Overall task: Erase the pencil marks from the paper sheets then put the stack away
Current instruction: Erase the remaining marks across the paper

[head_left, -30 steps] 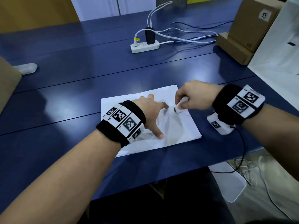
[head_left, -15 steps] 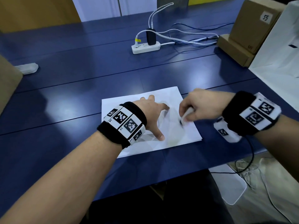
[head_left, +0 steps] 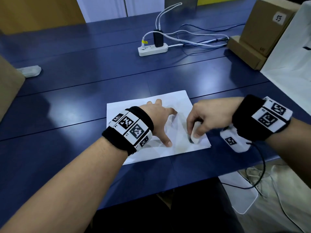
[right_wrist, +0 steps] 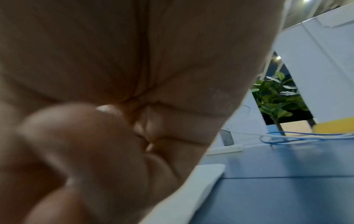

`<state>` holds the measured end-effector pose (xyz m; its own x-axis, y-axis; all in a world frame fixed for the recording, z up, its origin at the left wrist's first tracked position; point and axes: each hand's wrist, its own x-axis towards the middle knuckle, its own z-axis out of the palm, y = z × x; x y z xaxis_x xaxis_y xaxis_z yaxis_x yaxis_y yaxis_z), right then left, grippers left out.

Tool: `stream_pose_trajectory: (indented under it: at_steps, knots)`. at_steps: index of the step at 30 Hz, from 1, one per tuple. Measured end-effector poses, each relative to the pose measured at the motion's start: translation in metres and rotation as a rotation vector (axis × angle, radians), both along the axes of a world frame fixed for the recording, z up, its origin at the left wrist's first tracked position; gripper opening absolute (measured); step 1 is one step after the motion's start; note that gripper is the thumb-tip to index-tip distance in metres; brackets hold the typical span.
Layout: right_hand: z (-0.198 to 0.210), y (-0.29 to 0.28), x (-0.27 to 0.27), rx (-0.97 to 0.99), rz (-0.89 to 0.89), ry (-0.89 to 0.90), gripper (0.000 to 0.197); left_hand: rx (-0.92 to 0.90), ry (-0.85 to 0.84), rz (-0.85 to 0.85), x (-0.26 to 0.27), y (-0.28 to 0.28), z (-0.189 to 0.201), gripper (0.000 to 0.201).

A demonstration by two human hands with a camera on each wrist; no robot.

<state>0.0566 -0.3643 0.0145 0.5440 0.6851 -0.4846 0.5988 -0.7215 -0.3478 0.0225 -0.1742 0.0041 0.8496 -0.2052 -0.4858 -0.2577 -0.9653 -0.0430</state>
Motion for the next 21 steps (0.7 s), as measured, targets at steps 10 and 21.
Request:
stream_pose_trajectory:
  at_steps: [10,21]
  knots:
    - [-0.001,0.000,0.003,-0.029,0.051,0.081,0.012,-0.015,0.005,0.011,0.000,0.002,0.001,0.110]
    - [-0.004,-0.003,0.007,-0.052,0.040,0.077,0.013,-0.006,0.008,0.015,0.001,0.003,0.001,0.110]
